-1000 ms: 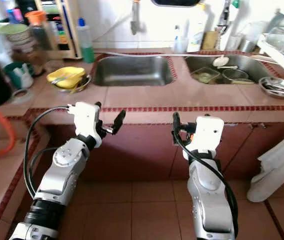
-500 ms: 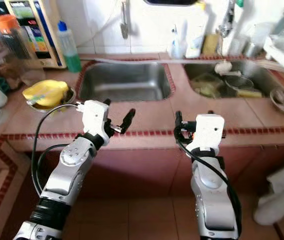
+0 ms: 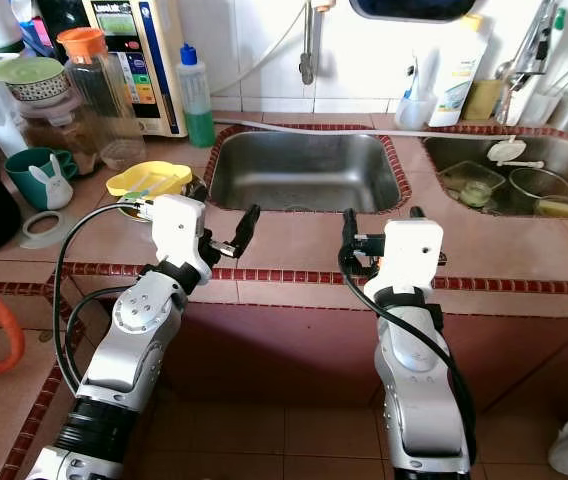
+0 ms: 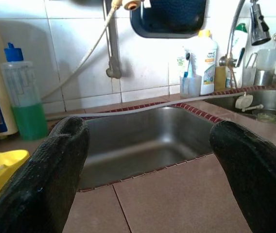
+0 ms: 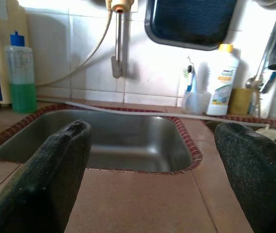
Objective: Kitchen organization
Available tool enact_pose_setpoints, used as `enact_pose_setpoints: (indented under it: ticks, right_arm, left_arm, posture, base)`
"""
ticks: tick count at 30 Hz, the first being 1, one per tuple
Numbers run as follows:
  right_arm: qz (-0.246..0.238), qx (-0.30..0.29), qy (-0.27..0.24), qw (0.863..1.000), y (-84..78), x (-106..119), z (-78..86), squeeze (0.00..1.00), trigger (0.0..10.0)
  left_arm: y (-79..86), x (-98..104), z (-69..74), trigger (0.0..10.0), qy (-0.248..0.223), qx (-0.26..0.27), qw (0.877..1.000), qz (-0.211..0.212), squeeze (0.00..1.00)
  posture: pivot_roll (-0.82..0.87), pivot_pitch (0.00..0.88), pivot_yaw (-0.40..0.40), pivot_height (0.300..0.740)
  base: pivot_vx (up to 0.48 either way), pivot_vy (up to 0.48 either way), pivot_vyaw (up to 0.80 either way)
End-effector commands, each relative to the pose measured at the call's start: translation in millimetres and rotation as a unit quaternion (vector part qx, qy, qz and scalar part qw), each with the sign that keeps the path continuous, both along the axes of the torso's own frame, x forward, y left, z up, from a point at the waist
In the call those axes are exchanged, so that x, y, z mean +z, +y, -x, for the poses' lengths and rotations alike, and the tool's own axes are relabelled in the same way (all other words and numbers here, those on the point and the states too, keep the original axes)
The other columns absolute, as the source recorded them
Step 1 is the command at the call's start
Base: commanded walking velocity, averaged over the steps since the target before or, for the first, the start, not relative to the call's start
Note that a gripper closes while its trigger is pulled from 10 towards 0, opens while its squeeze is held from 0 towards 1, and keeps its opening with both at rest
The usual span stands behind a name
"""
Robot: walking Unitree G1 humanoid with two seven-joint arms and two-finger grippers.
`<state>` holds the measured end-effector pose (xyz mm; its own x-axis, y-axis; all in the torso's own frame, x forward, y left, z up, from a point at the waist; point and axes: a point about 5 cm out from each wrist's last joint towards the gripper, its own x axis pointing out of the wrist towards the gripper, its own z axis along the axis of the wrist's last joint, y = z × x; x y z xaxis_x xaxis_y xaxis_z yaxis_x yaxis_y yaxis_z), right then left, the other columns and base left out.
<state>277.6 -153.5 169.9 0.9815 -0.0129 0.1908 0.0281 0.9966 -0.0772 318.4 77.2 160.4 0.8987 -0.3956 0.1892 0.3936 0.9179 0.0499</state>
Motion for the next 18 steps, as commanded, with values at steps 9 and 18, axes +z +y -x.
enact_pose_setpoints:
  ticks: [9,18]
  right_arm:
    - [0.002,-0.007,-0.015,1.000,-2.8,8.6,-0.7,0.00,10.0]
    - [0.001,-0.007,-0.016,1.000,-2.8,9.1,-0.4,0.00,10.0]
  left_arm:
    - [0.8,4.5,-2.8,10.0,-0.002,0.003,1.000,0.004,0.00]
    - [1.0,3.5,-2.6,10.0,0.000,0.002,1.000,0.003,0.00]
  posture:
    - [0.06,0.000,0.019,0.740]
    - [0.05,0.000,0.021,0.740]
  base:
    - [0.000,-0.387,0.00]
    - [0.000,-0.467,0.00]
